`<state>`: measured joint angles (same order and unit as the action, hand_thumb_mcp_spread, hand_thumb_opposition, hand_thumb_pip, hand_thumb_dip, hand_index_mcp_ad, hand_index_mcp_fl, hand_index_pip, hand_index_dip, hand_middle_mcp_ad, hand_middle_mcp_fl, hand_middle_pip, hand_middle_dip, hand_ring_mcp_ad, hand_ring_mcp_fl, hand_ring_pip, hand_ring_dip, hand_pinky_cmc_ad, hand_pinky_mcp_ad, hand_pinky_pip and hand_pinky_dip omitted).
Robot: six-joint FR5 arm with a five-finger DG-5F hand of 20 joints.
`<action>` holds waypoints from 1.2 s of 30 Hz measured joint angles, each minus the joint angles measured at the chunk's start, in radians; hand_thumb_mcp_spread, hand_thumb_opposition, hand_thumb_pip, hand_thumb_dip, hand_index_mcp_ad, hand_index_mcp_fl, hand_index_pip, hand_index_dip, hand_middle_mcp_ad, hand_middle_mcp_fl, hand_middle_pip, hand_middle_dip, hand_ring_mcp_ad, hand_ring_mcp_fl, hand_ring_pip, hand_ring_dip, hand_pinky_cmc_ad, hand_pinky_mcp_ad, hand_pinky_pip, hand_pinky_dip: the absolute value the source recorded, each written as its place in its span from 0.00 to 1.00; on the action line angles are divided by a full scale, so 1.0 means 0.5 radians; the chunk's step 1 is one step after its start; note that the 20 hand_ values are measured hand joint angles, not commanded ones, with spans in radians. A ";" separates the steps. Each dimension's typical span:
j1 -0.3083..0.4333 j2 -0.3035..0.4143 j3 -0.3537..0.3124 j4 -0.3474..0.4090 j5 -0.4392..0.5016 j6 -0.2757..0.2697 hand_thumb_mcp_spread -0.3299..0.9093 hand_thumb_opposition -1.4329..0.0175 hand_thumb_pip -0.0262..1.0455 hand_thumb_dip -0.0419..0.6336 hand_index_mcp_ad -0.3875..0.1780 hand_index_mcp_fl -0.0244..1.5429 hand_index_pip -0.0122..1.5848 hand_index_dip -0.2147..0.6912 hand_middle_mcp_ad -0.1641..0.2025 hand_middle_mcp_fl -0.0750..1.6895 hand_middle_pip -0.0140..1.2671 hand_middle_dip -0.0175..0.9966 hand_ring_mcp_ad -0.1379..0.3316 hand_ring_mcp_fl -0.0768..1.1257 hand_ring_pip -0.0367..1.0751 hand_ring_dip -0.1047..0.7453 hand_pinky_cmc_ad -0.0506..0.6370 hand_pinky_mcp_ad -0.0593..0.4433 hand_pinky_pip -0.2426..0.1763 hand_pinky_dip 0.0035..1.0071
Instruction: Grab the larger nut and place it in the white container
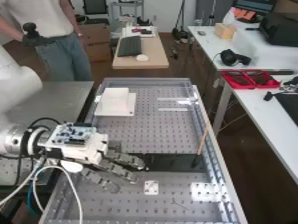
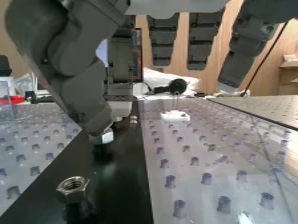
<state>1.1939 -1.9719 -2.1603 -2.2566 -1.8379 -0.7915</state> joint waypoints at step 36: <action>0.025 0.013 -0.031 -0.020 0.054 0.049 0.46 0.44 0.83 0.29 0.40 0.03 0.98 0.34 0.65 0.04 0.10 0.13 0.64 0.06 0.31 0.15 0.64 0.77 0.28 0.84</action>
<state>1.2065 -1.9655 -2.1757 -2.2663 -1.8111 -0.7668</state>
